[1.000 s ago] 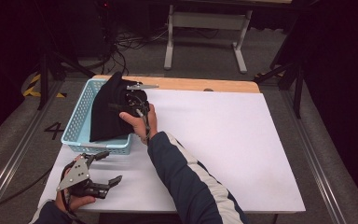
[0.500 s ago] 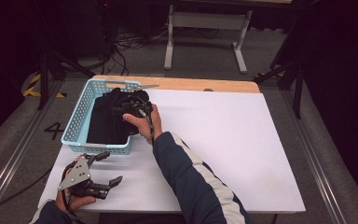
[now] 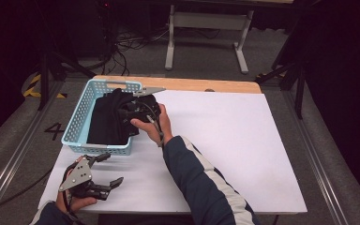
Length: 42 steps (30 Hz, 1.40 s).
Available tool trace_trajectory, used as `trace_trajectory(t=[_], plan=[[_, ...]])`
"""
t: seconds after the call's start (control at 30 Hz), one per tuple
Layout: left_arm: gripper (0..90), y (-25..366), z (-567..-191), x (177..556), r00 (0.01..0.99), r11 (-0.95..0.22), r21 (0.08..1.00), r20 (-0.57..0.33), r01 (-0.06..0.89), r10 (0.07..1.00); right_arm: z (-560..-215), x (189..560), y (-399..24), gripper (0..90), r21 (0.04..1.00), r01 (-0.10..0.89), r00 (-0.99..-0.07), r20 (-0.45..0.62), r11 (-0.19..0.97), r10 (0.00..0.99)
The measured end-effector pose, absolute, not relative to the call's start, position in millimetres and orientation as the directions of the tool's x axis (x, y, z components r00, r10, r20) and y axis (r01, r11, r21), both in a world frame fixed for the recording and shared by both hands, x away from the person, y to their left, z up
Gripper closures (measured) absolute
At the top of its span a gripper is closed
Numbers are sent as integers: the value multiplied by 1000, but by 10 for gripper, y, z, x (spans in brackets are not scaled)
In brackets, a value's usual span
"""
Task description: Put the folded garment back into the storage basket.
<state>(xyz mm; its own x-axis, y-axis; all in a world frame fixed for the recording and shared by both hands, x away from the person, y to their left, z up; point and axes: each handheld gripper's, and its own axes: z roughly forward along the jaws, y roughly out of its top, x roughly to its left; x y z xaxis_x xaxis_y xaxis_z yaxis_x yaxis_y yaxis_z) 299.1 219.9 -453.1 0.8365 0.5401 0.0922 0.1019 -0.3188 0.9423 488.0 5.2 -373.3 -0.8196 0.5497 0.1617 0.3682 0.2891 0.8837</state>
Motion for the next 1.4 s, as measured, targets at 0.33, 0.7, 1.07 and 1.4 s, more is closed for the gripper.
trace_trajectory(t=[0.33, 0.7, 1.07, 1.4], plan=[[112, 2217, -4531, 2993, 828, -315, 943, 92, 106, 554, -3639, 4765, -51, 567, 904, 300, -840, 100, 305, 533], [111, 2214, -4538, 2991, 825, -312, 944, 95, 103, 557, -3518, 4662, -274, 547, 918, 242, -837, 34, 313, 546], [111, 2203, -4542, 2997, 823, -329, 939, 104, 105, 558, -3414, 4579, -505, 516, 924, 200, -827, -20, 327, 562], [111, 2190, -4555, 3008, 821, -336, 936, 108, 107, 560, -3324, 4502, -751, 483, 924, 171, -807, -67, 341, 587]])
